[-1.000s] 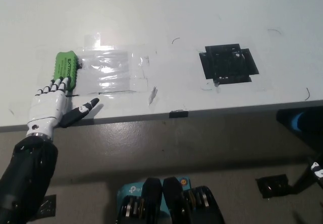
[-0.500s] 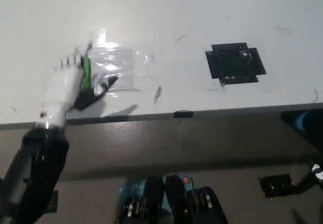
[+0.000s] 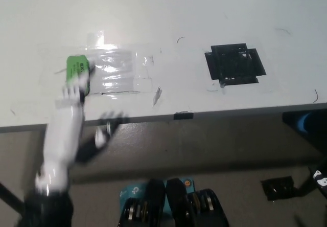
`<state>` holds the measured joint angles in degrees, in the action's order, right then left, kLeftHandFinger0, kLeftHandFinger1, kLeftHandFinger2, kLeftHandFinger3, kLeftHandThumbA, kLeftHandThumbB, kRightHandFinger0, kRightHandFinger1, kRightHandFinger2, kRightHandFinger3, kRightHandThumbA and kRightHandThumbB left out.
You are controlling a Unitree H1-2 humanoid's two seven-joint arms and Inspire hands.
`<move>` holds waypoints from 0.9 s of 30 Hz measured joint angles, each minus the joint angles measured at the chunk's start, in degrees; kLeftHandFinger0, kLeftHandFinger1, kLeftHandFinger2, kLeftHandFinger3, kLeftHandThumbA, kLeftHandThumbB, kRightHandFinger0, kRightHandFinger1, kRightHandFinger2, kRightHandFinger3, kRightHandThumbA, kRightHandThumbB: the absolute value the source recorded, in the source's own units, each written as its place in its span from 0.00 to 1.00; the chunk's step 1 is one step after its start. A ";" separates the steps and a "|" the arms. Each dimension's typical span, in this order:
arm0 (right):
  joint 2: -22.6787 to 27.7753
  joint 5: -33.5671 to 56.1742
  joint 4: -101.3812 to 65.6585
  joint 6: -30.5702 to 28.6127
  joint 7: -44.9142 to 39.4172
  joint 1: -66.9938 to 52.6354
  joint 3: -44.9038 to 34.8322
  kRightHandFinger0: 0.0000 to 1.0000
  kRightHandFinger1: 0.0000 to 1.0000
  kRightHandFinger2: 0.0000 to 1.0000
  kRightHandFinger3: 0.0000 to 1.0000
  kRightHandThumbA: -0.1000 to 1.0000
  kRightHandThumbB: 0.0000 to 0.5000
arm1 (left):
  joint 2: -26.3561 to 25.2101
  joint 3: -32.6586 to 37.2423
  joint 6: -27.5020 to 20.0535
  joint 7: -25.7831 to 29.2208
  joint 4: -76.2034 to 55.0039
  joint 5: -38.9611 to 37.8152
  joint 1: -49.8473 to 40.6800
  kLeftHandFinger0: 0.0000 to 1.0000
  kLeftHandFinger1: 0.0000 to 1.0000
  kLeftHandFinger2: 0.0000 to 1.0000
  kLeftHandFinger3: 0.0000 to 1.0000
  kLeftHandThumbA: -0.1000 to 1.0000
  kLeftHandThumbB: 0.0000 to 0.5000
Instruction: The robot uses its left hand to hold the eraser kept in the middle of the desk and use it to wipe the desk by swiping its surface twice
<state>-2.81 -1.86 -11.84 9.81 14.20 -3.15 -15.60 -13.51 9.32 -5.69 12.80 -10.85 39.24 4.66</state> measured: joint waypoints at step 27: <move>0.04 0.81 0.10 -0.05 -0.31 -0.55 0.11 1.00 1.00 1.00 1.00 1.00 0.06 | 11.68 -3.92 -7.72 -0.89 18.37 -19.12 -7.92 1.00 1.00 1.00 1.00 1.00 0.39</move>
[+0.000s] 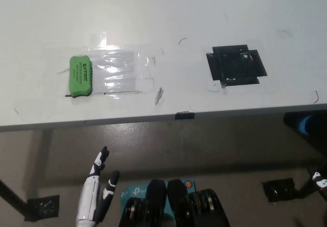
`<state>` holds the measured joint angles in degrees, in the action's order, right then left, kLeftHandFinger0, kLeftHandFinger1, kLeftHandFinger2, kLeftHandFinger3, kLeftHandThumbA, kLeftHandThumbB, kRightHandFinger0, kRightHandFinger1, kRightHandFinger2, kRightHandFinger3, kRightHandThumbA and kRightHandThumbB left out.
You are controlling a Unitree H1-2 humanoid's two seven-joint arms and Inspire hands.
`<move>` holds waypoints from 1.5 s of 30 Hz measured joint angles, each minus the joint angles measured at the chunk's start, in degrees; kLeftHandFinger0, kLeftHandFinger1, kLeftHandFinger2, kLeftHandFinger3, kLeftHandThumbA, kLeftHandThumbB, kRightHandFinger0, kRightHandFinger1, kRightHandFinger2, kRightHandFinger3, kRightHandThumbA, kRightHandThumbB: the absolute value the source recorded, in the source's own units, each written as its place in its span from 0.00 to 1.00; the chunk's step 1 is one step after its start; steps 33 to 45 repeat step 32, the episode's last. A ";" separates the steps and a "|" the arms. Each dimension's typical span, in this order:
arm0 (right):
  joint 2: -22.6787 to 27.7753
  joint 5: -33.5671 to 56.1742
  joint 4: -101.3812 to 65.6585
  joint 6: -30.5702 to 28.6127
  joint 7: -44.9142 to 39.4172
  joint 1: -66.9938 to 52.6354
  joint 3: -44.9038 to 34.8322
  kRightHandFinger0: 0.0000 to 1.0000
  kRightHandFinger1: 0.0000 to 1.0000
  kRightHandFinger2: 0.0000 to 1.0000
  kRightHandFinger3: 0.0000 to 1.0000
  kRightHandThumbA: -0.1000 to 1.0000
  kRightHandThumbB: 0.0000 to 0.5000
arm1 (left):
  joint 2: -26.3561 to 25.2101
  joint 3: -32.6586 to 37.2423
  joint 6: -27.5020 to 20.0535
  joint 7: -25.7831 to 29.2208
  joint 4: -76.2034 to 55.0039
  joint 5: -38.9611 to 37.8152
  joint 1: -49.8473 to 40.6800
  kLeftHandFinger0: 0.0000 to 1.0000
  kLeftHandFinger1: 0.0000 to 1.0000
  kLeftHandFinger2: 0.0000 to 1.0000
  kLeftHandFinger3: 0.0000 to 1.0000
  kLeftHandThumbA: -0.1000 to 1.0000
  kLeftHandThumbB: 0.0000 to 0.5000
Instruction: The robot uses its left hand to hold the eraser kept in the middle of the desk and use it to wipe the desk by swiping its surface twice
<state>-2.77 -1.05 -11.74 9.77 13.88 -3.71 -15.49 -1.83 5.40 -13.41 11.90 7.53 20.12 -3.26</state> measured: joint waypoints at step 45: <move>1.01 0.02 0.05 0.03 -0.51 0.11 1.27 0.98 0.96 0.98 1.00 1.00 0.01 | 0.85 -2.96 3.54 -6.49 0.83 -15.11 1.39 1.00 1.00 1.00 1.00 1.00 0.62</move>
